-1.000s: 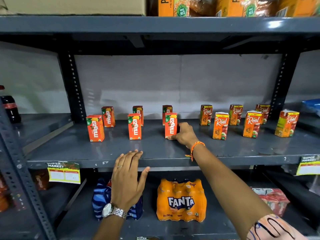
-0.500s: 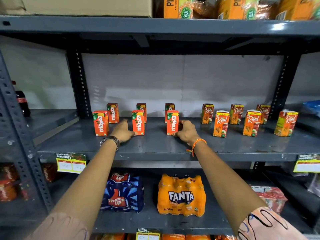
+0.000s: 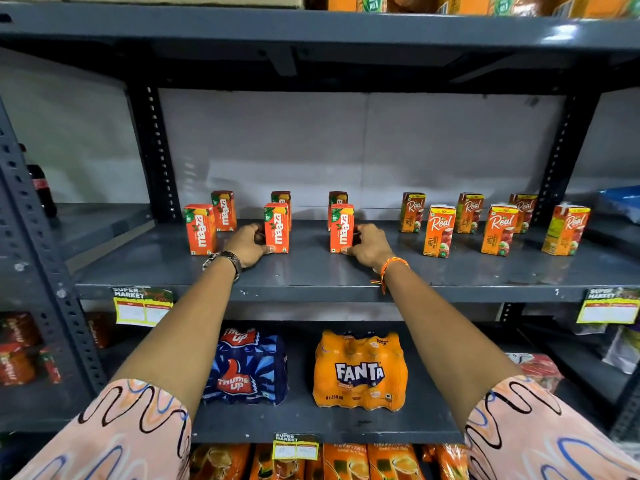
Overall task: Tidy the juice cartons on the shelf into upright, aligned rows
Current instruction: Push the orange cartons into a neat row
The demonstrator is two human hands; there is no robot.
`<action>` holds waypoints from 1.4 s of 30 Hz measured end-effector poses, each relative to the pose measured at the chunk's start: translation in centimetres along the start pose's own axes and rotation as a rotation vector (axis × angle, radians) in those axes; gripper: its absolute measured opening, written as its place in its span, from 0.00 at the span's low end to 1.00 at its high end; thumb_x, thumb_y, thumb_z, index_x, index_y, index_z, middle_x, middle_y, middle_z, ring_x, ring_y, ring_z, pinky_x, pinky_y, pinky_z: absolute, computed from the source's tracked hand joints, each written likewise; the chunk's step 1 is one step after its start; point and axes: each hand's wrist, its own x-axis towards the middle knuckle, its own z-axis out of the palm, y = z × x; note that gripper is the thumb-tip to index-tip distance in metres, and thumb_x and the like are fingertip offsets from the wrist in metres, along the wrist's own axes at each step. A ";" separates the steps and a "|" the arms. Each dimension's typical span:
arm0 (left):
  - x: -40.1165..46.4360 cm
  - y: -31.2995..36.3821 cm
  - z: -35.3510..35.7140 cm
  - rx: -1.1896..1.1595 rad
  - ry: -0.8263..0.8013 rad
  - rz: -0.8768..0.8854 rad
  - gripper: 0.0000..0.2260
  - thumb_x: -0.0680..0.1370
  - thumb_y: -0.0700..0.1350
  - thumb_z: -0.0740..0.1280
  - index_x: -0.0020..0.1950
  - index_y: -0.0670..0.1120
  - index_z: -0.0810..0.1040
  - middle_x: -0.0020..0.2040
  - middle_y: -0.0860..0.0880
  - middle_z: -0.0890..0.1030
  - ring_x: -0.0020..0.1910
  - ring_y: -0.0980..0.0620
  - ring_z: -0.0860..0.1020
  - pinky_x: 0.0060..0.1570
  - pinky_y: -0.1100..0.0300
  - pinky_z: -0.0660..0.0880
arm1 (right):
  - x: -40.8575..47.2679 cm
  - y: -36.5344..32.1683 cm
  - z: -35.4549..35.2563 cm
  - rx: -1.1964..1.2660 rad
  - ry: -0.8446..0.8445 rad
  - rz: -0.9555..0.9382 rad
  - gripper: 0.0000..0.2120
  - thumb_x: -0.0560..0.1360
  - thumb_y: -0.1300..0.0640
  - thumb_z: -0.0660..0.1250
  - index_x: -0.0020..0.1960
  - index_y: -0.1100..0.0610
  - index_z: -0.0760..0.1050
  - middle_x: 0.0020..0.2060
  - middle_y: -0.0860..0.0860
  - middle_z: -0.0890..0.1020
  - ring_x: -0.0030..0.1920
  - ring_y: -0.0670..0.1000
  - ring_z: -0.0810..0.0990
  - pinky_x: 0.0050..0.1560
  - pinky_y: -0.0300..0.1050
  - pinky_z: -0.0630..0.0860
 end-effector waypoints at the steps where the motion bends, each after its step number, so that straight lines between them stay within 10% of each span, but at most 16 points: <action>1: 0.0 -0.1 0.0 0.008 0.007 -0.001 0.21 0.75 0.44 0.73 0.67 0.45 0.75 0.63 0.45 0.81 0.62 0.43 0.78 0.65 0.49 0.72 | 0.0 0.0 0.0 -0.004 -0.001 0.002 0.25 0.69 0.59 0.77 0.64 0.61 0.77 0.59 0.58 0.83 0.61 0.56 0.81 0.63 0.47 0.74; 42: -0.1 -0.3 -0.1 0.005 -0.001 0.000 0.21 0.74 0.45 0.74 0.66 0.44 0.75 0.63 0.45 0.81 0.61 0.45 0.79 0.66 0.49 0.72 | 0.5 0.4 -0.1 -0.011 -0.011 0.040 0.26 0.70 0.58 0.76 0.66 0.63 0.75 0.62 0.59 0.81 0.62 0.58 0.80 0.66 0.55 0.74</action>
